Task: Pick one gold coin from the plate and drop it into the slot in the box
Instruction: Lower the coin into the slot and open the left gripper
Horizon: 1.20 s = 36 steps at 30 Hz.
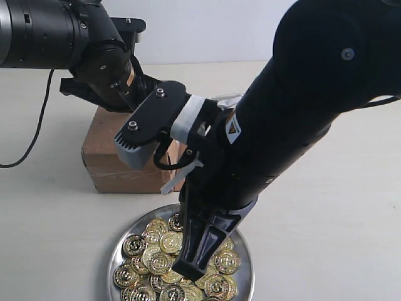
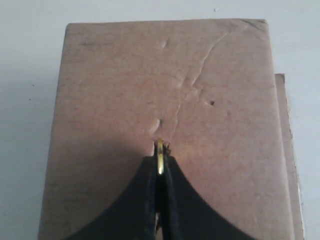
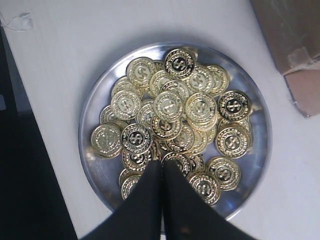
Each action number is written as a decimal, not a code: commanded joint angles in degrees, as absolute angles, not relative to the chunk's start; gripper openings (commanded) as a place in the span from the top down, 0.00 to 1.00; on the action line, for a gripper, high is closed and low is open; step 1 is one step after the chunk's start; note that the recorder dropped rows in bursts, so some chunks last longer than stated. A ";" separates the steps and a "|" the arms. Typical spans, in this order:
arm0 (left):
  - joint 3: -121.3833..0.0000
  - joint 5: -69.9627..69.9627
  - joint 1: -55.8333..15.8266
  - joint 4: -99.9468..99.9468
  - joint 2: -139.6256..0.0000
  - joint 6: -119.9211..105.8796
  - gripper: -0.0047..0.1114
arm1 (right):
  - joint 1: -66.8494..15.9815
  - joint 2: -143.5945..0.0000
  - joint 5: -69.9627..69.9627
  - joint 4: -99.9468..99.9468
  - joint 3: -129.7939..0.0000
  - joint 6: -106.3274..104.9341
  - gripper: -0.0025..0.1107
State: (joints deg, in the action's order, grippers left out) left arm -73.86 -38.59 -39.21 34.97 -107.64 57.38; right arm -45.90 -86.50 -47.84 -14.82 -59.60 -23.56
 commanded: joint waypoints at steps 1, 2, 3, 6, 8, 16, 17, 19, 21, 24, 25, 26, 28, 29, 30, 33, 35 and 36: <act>-74.09 -38.82 -39.43 35.66 -108.05 57.45 0.96 | -45.99 -86.01 -47.83 -15.06 -59.99 -23.75 0.98; -74.09 -38.82 -39.43 35.66 -108.19 57.45 0.96 | -45.99 -86.01 -47.83 -15.06 -59.99 -23.75 0.98; -74.09 -38.82 -39.43 35.51 -108.46 57.45 0.96 | -45.99 -86.01 -47.83 -15.06 -59.99 -23.75 0.98; -74.09 -38.82 -39.43 34.61 -109.11 57.45 0.96 | -45.99 -86.01 -47.83 -15.06 -59.99 -23.75 0.98; -74.09 -38.67 -39.43 34.61 -109.62 57.45 0.96 | -45.99 -86.01 -47.83 -15.06 -59.99 -23.75 0.98; -74.09 -38.44 -39.43 34.61 -109.73 57.45 0.96 | -45.99 -86.01 -47.83 -15.06 -59.99 -23.75 0.98; -74.09 -38.44 -39.43 34.61 -109.73 57.45 0.96 | -45.99 -86.01 -47.83 -15.06 -59.99 -23.75 0.98; -74.09 -38.44 -39.43 34.61 -109.73 57.45 0.96 | -45.99 -86.01 -47.83 -15.06 -59.99 -23.75 0.98; -74.09 -38.46 -39.43 34.61 -109.73 57.45 0.96 | -45.99 -86.01 -47.83 -15.06 -59.99 -23.75 0.98; -74.09 -38.46 -39.43 34.61 -109.73 57.45 0.96 | -45.99 -86.01 -47.83 -15.06 -59.99 -23.75 0.98; -74.09 -38.46 -39.43 34.61 -109.73 57.45 0.96 | -45.99 -86.01 -47.83 -15.06 -59.99 -23.75 0.98; -74.09 -38.46 -39.43 34.61 -109.73 57.45 0.96 | -45.99 -86.01 -47.83 -15.06 -59.99 -23.75 0.98; -74.09 -38.57 -39.43 34.61 -109.73 57.45 0.96 | -45.99 -86.01 -47.83 -15.06 -59.99 -23.75 0.98; -74.09 -38.58 -39.43 34.61 -109.62 57.45 0.96 | -45.99 -86.01 -47.83 -15.06 -59.99 -23.75 0.98; -74.09 -38.58 -39.43 34.61 -109.62 57.35 0.96 | -45.99 -86.01 -47.83 -15.06 -59.99 -23.75 0.98; -74.09 -38.70 -39.43 34.61 -109.40 57.23 0.96 | -45.99 -86.01 -47.95 -15.06 -59.99 -23.75 0.98; -74.09 -38.70 -39.43 34.61 -109.29 57.11 0.96 | -45.99 -86.01 -47.95 -15.06 -59.99 -23.75 0.98; -74.09 -38.70 -39.43 34.61 -109.29 57.11 0.96 | -45.99 -86.01 -47.95 -15.06 -59.99 -23.75 0.98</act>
